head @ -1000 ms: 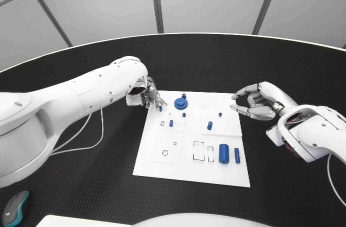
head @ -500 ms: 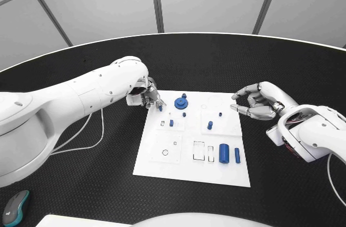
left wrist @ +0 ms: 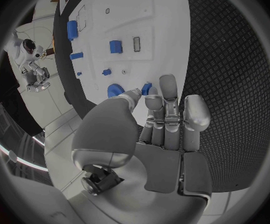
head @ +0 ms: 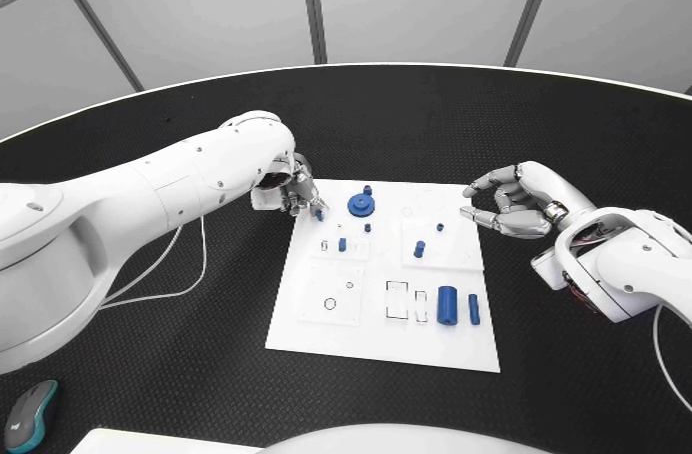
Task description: Assemble the parts on the task board
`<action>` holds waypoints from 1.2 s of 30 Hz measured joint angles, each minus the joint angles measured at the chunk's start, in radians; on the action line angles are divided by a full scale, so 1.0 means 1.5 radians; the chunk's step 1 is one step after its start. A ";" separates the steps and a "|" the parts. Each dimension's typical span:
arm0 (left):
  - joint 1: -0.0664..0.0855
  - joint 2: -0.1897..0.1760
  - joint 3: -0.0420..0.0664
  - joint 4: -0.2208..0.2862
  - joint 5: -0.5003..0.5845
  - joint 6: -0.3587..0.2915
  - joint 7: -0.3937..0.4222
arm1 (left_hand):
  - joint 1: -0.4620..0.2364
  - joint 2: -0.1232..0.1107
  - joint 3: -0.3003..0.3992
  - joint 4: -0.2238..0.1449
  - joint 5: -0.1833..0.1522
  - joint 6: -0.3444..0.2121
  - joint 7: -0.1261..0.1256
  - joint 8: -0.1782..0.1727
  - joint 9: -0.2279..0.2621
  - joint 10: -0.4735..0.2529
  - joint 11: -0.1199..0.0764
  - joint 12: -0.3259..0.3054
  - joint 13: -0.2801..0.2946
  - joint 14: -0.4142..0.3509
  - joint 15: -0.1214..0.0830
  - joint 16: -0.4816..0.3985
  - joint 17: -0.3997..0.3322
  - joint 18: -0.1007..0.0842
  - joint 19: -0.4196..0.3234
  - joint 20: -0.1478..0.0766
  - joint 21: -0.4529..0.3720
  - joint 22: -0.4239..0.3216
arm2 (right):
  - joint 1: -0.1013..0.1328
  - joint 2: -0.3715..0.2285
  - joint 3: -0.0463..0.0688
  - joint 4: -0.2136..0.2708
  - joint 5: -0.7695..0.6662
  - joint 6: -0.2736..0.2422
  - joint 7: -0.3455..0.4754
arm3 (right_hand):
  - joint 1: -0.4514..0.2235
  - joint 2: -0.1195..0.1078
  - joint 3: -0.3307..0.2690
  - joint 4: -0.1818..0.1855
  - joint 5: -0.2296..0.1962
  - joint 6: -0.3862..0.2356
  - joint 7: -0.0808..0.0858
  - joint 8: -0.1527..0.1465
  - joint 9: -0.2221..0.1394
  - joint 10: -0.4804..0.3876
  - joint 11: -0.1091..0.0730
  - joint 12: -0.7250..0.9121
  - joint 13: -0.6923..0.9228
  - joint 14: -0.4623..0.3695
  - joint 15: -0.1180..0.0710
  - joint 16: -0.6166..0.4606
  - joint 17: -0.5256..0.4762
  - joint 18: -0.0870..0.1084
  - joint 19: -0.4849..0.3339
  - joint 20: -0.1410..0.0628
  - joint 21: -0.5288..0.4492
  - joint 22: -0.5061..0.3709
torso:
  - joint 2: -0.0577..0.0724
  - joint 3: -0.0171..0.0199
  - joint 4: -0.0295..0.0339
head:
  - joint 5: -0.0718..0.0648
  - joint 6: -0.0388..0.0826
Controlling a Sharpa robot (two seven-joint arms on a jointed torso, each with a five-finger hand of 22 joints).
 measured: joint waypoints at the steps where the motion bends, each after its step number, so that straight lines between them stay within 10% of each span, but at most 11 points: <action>1: 0.000 0.000 0.000 0.000 0.000 0.000 0.001 | 0.016 0.003 0.019 -0.002 0.000 0.000 0.000 0.001 -0.002 0.001 -0.001 0.000 -0.002 0.000 0.000 0.000 0.000 0.000 0.000 0.000 0.000 0.000 | 0.000 0.000 0.000 0.000 0.000 0.000 0.000 | 0.000 0.000 0.000 0.000 0.000 0.000 0.000 0.000 0.000 0.000 0.000 0.000 0.000 0.000 0.000 0.000 0.000 0.000 0.000 0.000 0.000 0.000 | 0.000 0.0000 -0.0001 | 0.000 -0.001; 8: 0.000 0.002 0.000 -0.002 0.009 0.000 0.008 | 0.072 -0.016 0.176 -0.039 -0.002 -0.013 0.002 0.019 -0.006 -0.001 -0.003 0.000 -0.015 0.002 -0.002 0.000 0.000 0.000 0.000 0.000 0.000 0.001 | 0.000 0.000 0.000 0.000 0.000 0.000 0.000 | 0.000 0.000 0.000 0.000 0.000 0.000 0.000 0.000 0.000 0.000 0.000 0.000 0.000 0.000 0.000 0.000 0.000 0.000 0.000 0.000 0.000 0.000 | 0.000 0.0001 -0.0003 | 0.000 -0.002; 12: 0.000 0.003 0.000 -0.004 0.021 0.000 0.012 | 0.067 -0.026 0.207 -0.019 -0.002 -0.021 0.006 0.037 0.007 -0.002 -0.003 0.000 -0.023 0.002 -0.002 0.000 0.000 0.000 0.000 0.000 0.000 0.002 | 0.000 0.000 0.000 -0.001 0.000 0.000 0.001 | 0.000 0.000 0.000 0.000 0.000 0.000 0.000 0.000 0.000 0.000 0.000 0.000 0.000 0.000 0.000 0.000 0.000 0.000 0.000 0.000 0.000 0.000 | 0.000 0.0001 -0.0003 | 0.001 -0.003; 24: 0.000 -0.016 0.000 0.012 0.079 -0.021 0.016 | 0.041 -0.036 0.242 -0.036 -0.002 -0.024 0.007 0.057 0.016 0.000 0.000 0.000 -0.023 0.001 -0.001 0.000 0.000 0.000 0.000 0.000 0.005 0.007 | 0.000 0.001 0.000 -0.003 0.000 0.000 0.001 | 0.003 -0.003 0.000 0.000 0.003 0.000 0.000 0.000 0.000 0.000 0.000 0.000 0.000 0.000 0.000 0.000 0.000 0.000 0.000 0.000 0.000 0.000 | -0.002 -0.0003 0.0006 | 0.001 -0.006; 36: 0.000 -0.098 0.000 0.139 0.127 -0.058 0.015 | 0.015 -0.055 0.265 -0.059 0.013 -0.019 0.002 0.072 0.026 0.017 -0.002 0.013 -0.014 0.001 -0.001 0.000 0.000 0.000 0.008 -0.003 0.011 0.020 | 0.000 -0.002 0.000 -0.007 0.000 0.000 0.002 | 0.003 -0.003 0.000 0.000 0.003 0.000 0.000 0.000 0.000 0.000 0.000 0.000 0.000 0.000 0.000 0.000 0.000 0.000 0.000 0.000 0.000 0.000 | -0.007 -0.0011 0.0029 | 0.003 -0.010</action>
